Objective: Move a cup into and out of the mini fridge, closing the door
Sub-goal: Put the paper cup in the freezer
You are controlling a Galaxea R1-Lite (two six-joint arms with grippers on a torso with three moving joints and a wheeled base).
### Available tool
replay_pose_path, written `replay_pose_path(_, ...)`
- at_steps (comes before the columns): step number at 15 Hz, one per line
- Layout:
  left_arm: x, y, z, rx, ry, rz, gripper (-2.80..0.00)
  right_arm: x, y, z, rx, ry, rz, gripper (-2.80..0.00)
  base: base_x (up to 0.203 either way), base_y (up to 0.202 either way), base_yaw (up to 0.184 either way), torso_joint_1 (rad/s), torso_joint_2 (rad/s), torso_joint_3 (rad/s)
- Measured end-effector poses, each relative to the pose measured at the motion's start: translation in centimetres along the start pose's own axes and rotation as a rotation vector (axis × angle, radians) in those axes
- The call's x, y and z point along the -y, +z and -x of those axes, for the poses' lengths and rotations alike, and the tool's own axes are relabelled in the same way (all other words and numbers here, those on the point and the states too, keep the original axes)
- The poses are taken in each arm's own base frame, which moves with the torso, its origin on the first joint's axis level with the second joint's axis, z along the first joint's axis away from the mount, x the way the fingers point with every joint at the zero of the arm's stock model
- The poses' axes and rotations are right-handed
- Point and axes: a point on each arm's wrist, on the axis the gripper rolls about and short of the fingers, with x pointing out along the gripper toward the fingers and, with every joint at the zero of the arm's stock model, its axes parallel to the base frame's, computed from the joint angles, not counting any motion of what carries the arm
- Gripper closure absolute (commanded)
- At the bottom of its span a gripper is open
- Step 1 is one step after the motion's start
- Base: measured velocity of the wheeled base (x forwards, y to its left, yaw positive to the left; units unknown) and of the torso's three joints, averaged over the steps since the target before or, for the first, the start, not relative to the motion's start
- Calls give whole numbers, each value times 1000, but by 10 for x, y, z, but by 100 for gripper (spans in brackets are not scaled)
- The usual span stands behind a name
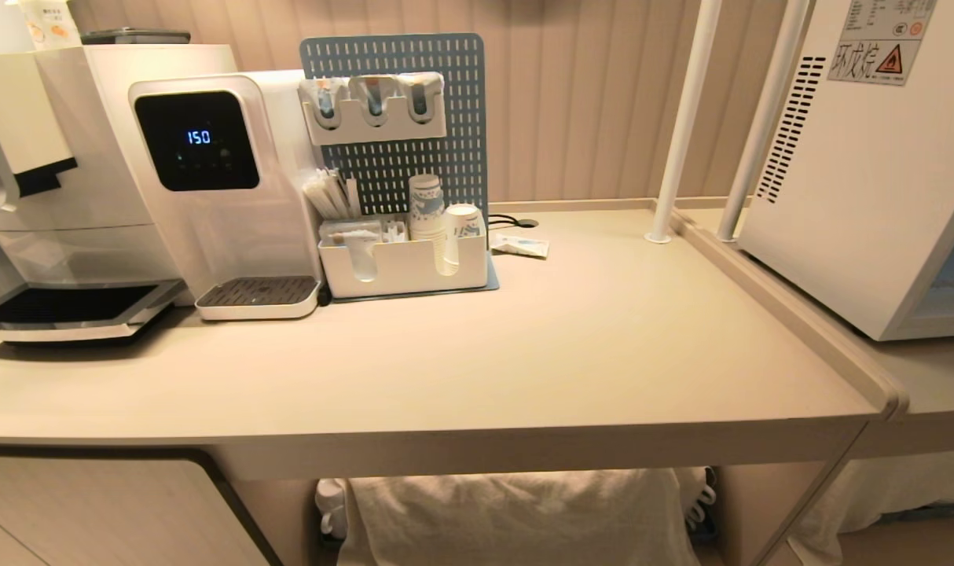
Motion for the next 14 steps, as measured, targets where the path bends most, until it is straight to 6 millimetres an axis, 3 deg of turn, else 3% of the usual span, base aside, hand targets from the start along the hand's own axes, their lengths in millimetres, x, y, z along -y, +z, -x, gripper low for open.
replay_pose_path(9, 0, 0, 0, -2, 1, -3, 0, 0, 0, 0, 0, 0, 0, 0, -6, -3, 0, 0, 0, 1)
replay_pose_path(14, 0, 0, 0, -4, 3, -6, 0, 0, 0, 0, -1, 0, 0, 0, -165, -162, -2, 4, -1, 2)
